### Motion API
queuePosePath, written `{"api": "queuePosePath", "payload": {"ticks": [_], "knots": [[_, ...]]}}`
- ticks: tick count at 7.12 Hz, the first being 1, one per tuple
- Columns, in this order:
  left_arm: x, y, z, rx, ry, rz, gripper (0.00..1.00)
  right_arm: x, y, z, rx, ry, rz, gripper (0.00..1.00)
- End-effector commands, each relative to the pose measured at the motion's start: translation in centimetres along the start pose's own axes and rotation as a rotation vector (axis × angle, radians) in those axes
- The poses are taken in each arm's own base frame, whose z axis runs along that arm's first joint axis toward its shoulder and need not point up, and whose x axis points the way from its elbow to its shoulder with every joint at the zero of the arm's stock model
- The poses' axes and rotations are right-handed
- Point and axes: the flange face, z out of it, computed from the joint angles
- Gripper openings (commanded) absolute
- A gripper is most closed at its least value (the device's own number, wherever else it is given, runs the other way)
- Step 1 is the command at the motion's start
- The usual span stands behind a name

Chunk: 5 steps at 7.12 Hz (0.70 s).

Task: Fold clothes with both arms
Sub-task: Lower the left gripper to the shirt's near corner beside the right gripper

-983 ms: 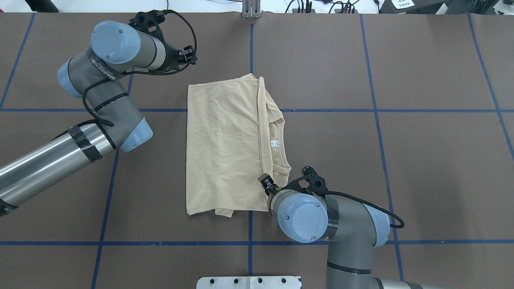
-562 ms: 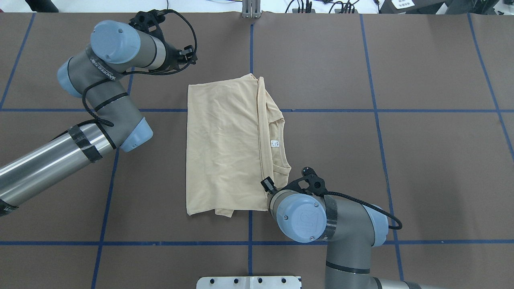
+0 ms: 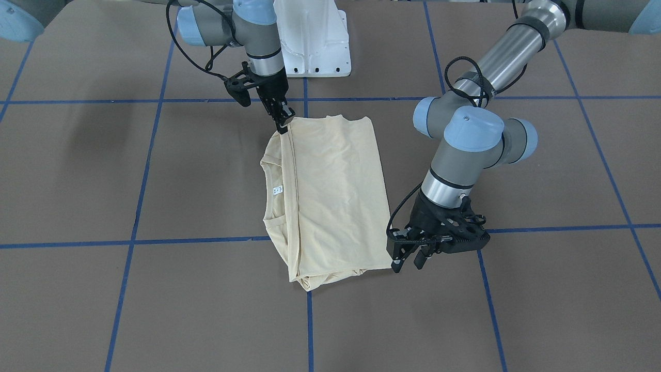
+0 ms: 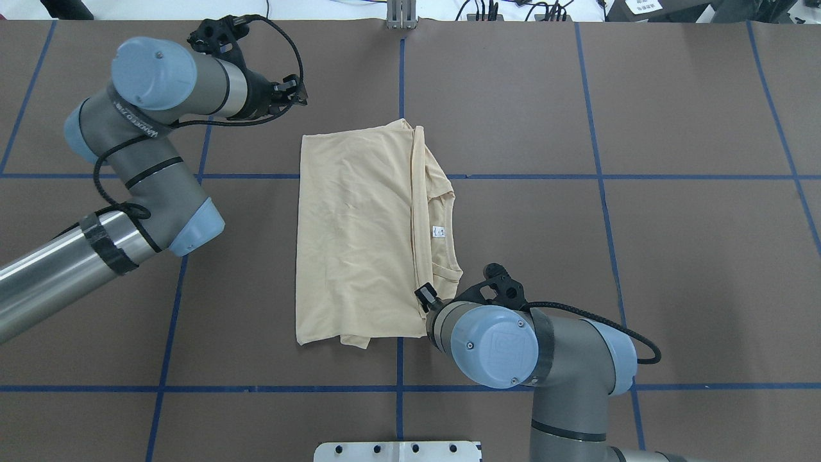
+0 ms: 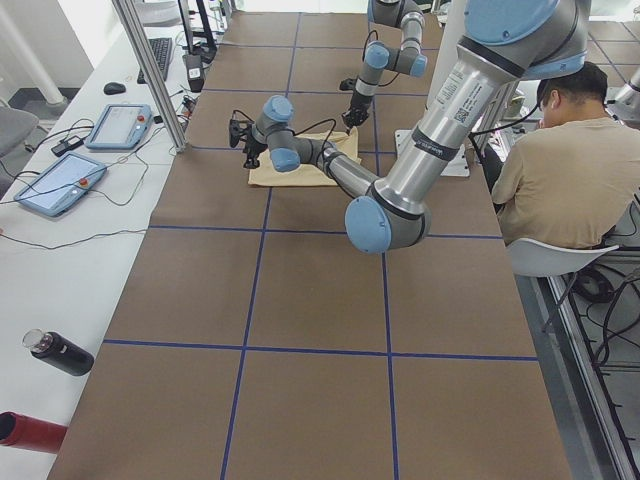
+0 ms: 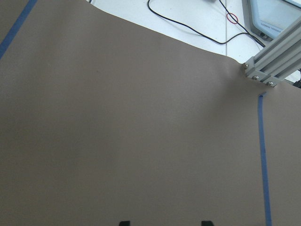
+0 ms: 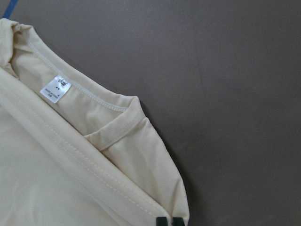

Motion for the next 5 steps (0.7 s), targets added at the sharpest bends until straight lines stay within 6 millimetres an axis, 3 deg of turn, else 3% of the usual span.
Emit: {"api": "queuePosePath", "payload": {"ticks": [1, 2, 3, 4, 5], "knots": [[-3.0, 7.4, -6.6, -0.139, 0.066, -0.175, 0.60, 0.4, -0.6, -0.6, -0.001, -0.001, 0.003, 0.00], [-5.0, 13.5, -9.1, -0.205, 0.057, -0.243, 0.60, 0.5, -0.6, -0.5, 0.002, -0.001, 0.002, 0.00], [-4.3, 18.8, -10.3, -0.262, 0.054, -0.329, 0.60, 0.5, -0.7, -0.5, 0.003, 0.000, 0.002, 0.00], [-3.9, 25.5, -8.9, -0.303, 0.014, -0.428, 0.59, 0.7, -0.7, -0.4, 0.004, 0.001, 0.003, 0.00], [-3.8, 29.9, -7.7, -0.290, -0.027, -0.459, 0.55, 0.7, -0.7, -0.4, 0.004, 0.001, 0.001, 0.00]]}}
